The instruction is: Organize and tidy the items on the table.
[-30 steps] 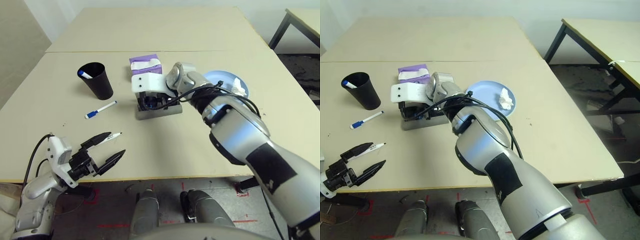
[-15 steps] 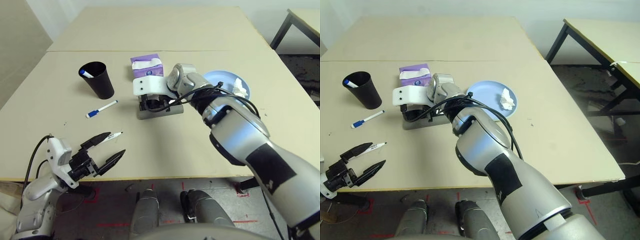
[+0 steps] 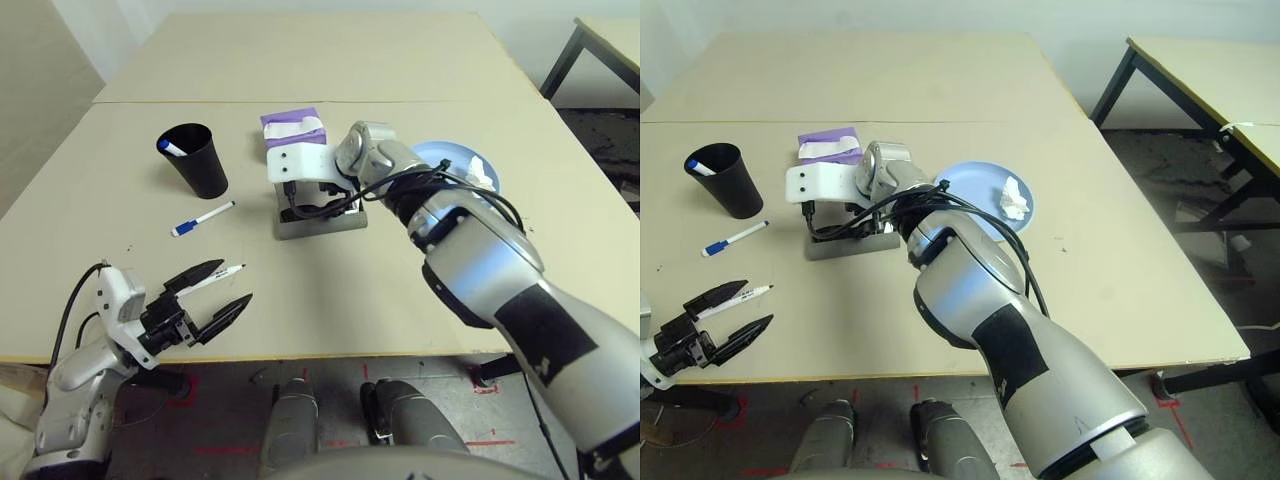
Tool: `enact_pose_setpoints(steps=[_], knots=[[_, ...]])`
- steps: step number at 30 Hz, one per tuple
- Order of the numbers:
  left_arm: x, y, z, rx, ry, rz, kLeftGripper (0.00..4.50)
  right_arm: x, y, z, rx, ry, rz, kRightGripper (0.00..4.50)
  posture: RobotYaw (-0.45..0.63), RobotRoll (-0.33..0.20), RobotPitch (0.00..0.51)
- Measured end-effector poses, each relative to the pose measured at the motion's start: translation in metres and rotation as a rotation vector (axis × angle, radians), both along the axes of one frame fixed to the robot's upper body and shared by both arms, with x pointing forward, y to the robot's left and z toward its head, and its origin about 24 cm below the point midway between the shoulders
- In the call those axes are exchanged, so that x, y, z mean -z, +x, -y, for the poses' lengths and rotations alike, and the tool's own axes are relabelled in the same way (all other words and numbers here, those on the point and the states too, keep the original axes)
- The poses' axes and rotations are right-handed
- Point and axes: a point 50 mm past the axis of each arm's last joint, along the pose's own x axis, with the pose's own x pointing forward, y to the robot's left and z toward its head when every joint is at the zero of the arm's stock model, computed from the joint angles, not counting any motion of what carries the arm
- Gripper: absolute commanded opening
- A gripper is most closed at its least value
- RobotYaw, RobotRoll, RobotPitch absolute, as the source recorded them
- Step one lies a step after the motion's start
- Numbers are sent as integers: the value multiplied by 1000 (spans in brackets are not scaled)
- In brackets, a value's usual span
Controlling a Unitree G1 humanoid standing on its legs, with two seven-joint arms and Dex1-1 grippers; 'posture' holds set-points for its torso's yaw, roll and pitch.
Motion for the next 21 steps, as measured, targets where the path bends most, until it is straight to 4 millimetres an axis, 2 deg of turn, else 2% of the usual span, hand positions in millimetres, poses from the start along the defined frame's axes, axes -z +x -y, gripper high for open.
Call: enact_pose_setpoints(steps=[5,8,13,17,19,21], knots=[[11,2,0,17,-3,-10,4500,-18,3,6,7,-5,-2,4460,49,0,127],[14,4,-1,23,0,-8,4500,-38,2,5,3,36,-9,4460,40,0,126],[16,7,-4,44,6,16,4500,-90,2,14,13,178,18,4460,32,0,125],[17,9,-5,53,10,28,4500,-116,4,43,49,288,-1,4460,30,0,127],[18,9,-6,55,11,29,4500,-116,5,59,76,324,-20,4460,30,0,130],[18,10,-6,56,11,32,4500,-103,2,82,113,384,-67,4460,28,0,131]])
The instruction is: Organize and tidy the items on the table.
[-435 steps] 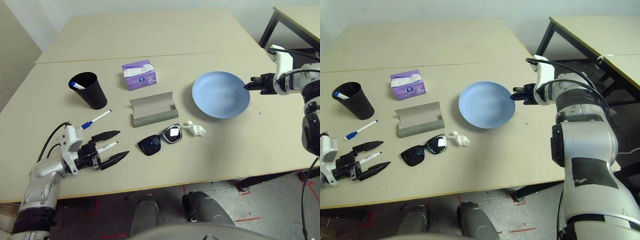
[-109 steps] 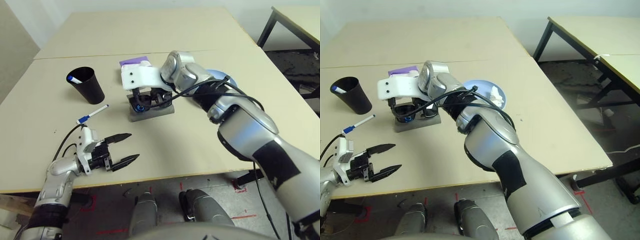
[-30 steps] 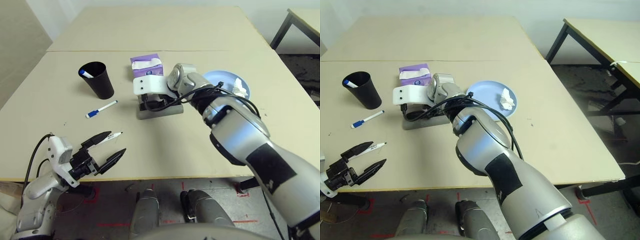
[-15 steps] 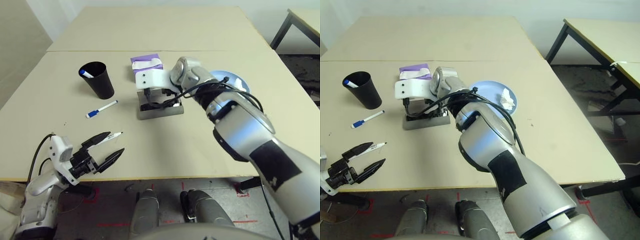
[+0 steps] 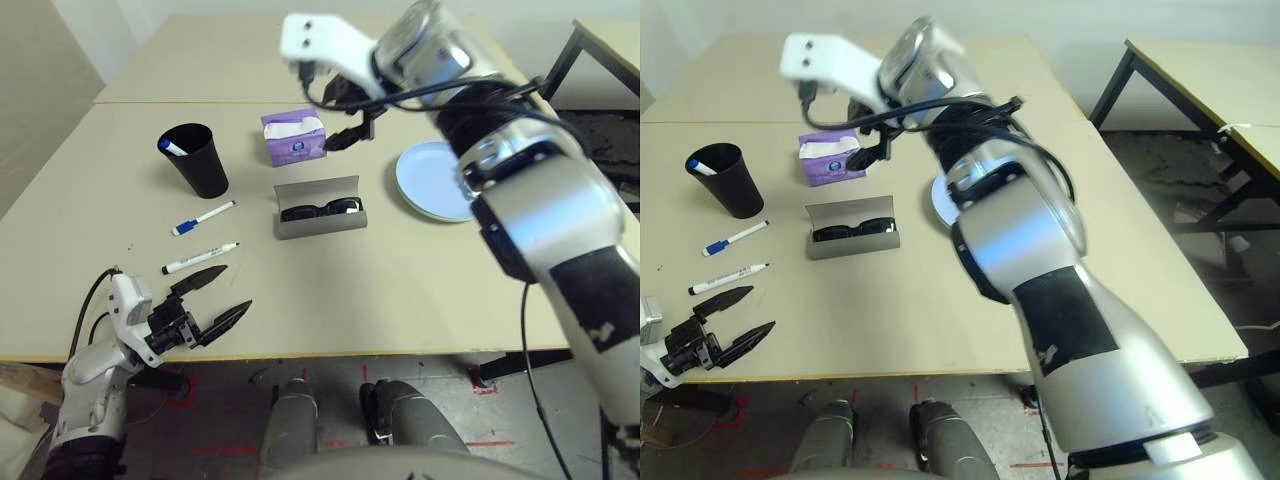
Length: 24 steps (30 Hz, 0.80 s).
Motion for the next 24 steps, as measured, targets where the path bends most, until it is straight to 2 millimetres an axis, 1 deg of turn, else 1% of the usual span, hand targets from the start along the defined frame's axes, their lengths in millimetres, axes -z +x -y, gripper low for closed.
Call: enact_pose_setpoints(steps=[2,4,7,10,11,13,15,17,20,22,24], knots=[[1,0,-1,-2,0,-3,4500,21,-7,20,38,54,-68,4460,28,0,132],[3,-2,-2,-7,-1,-9,4500,44,-18,35,73,132,-139,4460,25,0,134],[4,-2,-3,-10,-2,-16,4500,56,-33,51,100,235,-130,4460,20,0,138],[6,-3,-4,-13,-3,-24,4500,67,-46,69,132,400,-93,4460,12,0,140],[6,-3,-5,-15,-3,-27,4500,73,-50,75,148,444,-87,4460,8,0,139],[6,-3,-7,-26,-5,-29,4500,87,-57,84,178,481,-92,4460,5,0,142],[5,-3,-10,-50,-9,-25,4500,98,-65,88,196,512,-105,4460,6,0,142],[0,1,-13,-80,-14,-6,4500,106,-72,90,211,555,-137,4460,8,0,142],[-7,6,-18,-127,-31,24,4500,114,-83,92,224,637,-258,4460,12,0,142],[-10,9,-21,-166,-38,32,4500,126,-94,97,213,681,-372,4460,19,0,141],[-12,11,-23,-207,-47,33,4500,141,-103,102,213,711,-429,4460,22,0,141]])
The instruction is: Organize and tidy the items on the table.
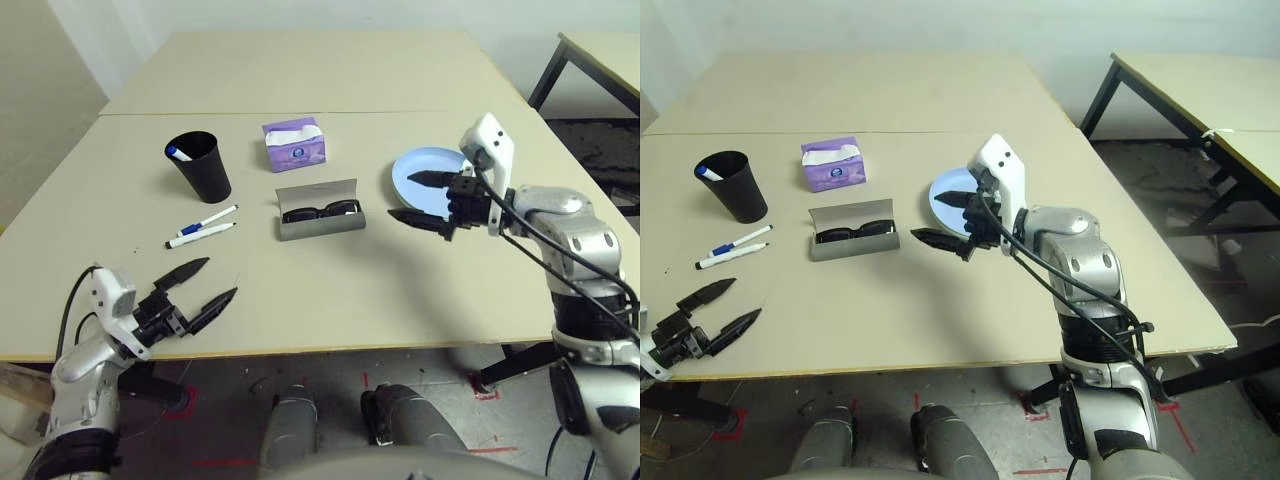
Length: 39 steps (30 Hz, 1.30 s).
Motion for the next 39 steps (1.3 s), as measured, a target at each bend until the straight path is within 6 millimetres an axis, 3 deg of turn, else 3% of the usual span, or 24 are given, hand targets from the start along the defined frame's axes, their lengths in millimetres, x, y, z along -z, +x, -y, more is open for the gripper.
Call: enact_pose_setpoints(steps=[3,6,9,12,18,27,39], knots=[[-6,9,0,-40,10,24,4500,11,-9,4,-17,52,50,4460,20,0,140],[-13,20,0,-73,20,52,3904,16,-16,8,-4,207,88,4500,10,0,140],[-21,33,5,-85,32,73,2962,23,-22,9,1,371,76,4500,5,0,138],[-29,48,13,-80,48,81,1958,32,-30,18,-23,334,89,4500,-9,0,132],[-43,76,36,-35,70,98,10,48,-43,16,-126,299,97,4500,-34,0,125],[-56,103,63,-35,44,112,10,59,-53,18,-180,283,142,4500,-62,0,114],[-69,118,68,-102,30,115,10,63,-40,34,-125,206,306,4500,-67,0,104]])
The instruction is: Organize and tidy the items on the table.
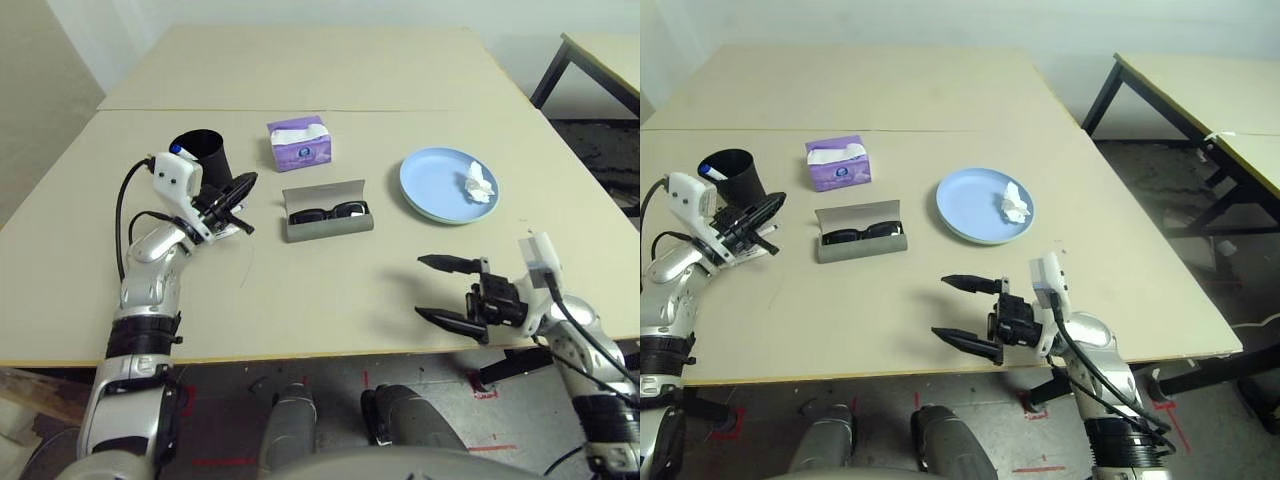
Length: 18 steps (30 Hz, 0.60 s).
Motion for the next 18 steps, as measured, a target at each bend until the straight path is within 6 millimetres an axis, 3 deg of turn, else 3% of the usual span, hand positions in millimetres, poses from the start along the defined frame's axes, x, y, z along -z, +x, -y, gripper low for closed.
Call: enact_pose_setpoints(steps=[18], knots=[[4,22,27,23,-11,-121,10,1,-1,6,132,0,5,4500,-120,0,87]])
